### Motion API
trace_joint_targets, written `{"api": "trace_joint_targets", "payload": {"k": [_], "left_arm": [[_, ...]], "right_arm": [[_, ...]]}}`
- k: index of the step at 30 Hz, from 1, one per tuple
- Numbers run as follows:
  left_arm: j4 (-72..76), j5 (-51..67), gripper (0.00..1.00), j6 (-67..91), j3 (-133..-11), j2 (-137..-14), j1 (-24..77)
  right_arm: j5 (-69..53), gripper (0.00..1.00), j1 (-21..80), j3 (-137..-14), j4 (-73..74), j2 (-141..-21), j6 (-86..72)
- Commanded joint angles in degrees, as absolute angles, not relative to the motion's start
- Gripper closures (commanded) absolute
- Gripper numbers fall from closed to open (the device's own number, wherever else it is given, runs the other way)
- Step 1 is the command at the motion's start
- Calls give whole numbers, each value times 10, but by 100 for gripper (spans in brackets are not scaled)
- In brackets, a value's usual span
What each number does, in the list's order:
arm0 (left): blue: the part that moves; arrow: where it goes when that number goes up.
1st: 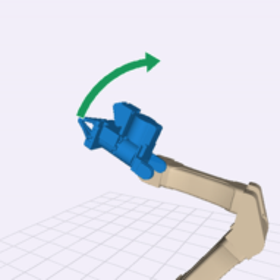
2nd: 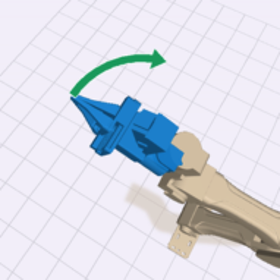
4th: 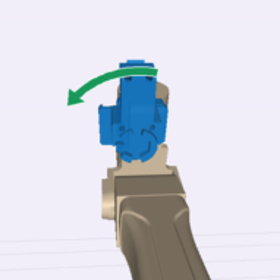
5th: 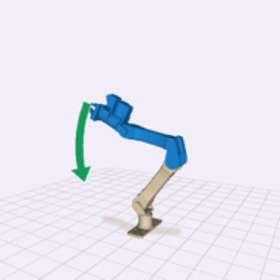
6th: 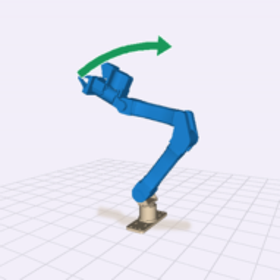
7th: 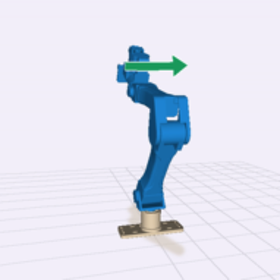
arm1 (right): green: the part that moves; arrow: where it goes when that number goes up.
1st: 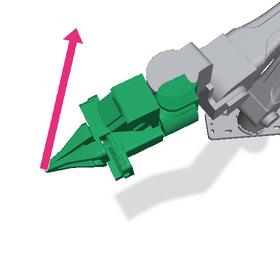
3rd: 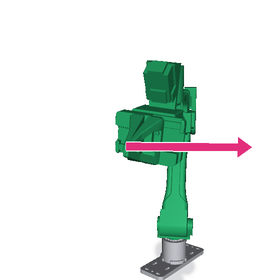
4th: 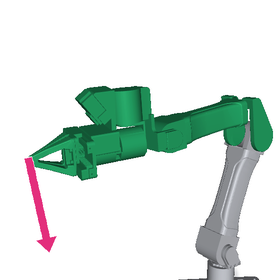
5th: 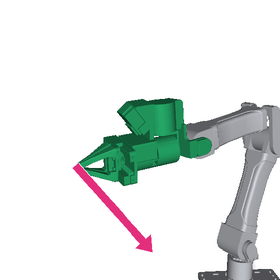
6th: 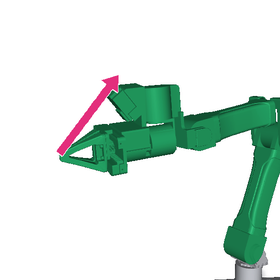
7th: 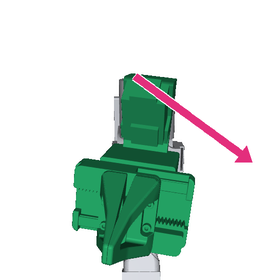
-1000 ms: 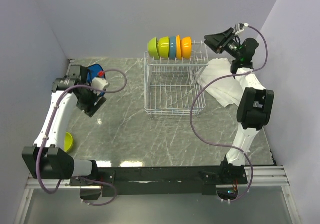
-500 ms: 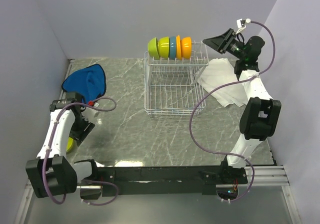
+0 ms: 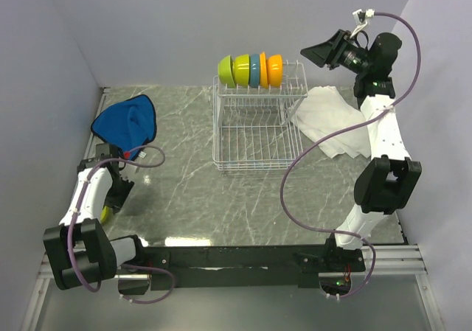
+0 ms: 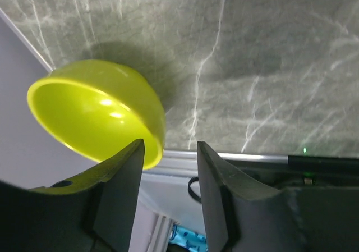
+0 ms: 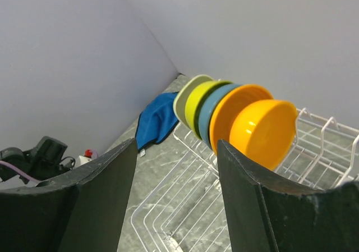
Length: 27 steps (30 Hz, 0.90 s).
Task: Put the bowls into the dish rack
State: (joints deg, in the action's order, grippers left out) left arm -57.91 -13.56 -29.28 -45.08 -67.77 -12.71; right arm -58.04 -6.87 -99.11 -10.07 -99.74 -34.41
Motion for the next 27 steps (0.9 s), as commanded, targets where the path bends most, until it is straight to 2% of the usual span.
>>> {"api": "trace_joint_targets", "payload": {"k": [1,6,11,15,19,23,27], "left_arm": [[-523,-147,52,-270,-430,-671,-135],[-477,-147,56,-255,-404,-681,-140],[-447,-149,62,-257,-395,-693,-149],[-456,-136,81,-268,-412,-712,-151],[-496,-88,94,-289,-457,-697,-150],[-581,-26,98,-334,-521,-682,-133],[-632,33,99,-412,-567,-623,-29]], "right_arm": [[-562,34,-60,-1058,-15,-960,-287],[-562,34,-55,-1106,39,-969,-268],[-555,34,-47,-1091,26,-957,-284],[-549,34,-40,-1061,19,-937,-280],[-547,35,-41,-1046,24,-926,-268],[-547,35,-40,-1016,20,-910,-250],[-553,34,-40,-976,36,-884,-208]]}}
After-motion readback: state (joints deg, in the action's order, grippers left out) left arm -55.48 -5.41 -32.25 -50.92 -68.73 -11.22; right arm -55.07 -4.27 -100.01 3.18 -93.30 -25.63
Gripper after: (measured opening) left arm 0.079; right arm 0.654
